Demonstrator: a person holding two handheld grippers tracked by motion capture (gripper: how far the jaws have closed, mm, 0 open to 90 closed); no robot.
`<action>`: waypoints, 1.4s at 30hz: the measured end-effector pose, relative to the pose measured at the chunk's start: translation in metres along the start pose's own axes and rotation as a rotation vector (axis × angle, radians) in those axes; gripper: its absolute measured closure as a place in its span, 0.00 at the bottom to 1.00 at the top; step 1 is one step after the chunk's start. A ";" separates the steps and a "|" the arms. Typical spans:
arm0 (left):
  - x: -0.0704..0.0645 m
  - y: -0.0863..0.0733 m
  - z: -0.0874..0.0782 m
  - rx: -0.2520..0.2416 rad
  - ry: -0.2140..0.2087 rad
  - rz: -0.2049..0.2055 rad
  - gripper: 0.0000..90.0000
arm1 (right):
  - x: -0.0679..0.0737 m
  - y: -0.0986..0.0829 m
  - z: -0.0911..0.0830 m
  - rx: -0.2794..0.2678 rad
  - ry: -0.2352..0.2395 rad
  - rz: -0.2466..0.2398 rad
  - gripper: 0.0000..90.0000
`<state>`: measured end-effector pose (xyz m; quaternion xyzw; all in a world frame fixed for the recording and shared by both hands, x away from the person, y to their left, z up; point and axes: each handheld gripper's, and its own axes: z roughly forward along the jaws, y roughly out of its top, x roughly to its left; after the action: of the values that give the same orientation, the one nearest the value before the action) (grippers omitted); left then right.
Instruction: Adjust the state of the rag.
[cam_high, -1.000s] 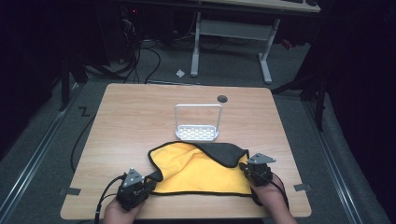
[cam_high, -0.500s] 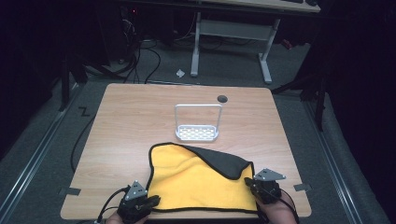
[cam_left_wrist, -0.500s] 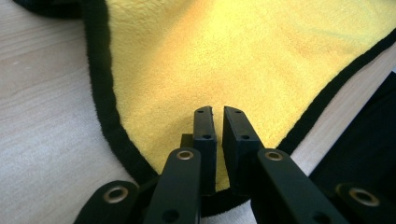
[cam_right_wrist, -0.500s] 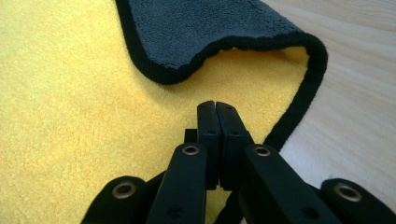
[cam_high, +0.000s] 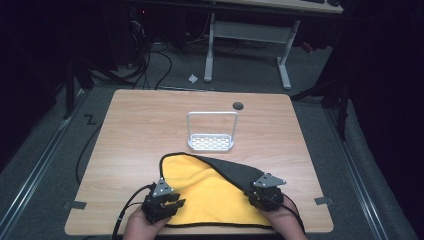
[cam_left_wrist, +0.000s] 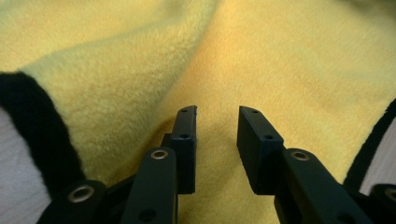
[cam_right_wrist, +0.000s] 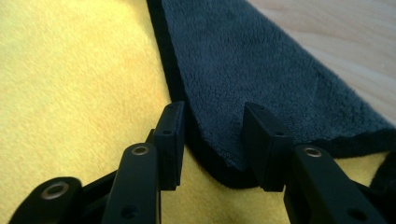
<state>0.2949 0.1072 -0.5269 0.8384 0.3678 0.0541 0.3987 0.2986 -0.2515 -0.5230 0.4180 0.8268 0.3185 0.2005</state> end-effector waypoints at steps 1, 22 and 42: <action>-0.001 -0.001 -0.001 0.002 -0.001 -0.004 0.78 | 0.000 0.000 -0.001 -0.001 -0.008 -0.010 0.81; -0.001 -0.018 -0.015 -0.001 -0.067 -0.038 0.81 | -0.074 0.051 0.030 -0.035 -0.189 0.125 0.83; 0.073 0.040 0.012 -0.007 0.115 -0.052 0.77 | -0.039 -0.003 -0.010 0.024 -0.098 0.121 0.75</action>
<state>0.3750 0.1312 -0.5212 0.8227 0.4113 0.0930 0.3813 0.3128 -0.2885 -0.5154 0.4845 0.7930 0.2994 0.2163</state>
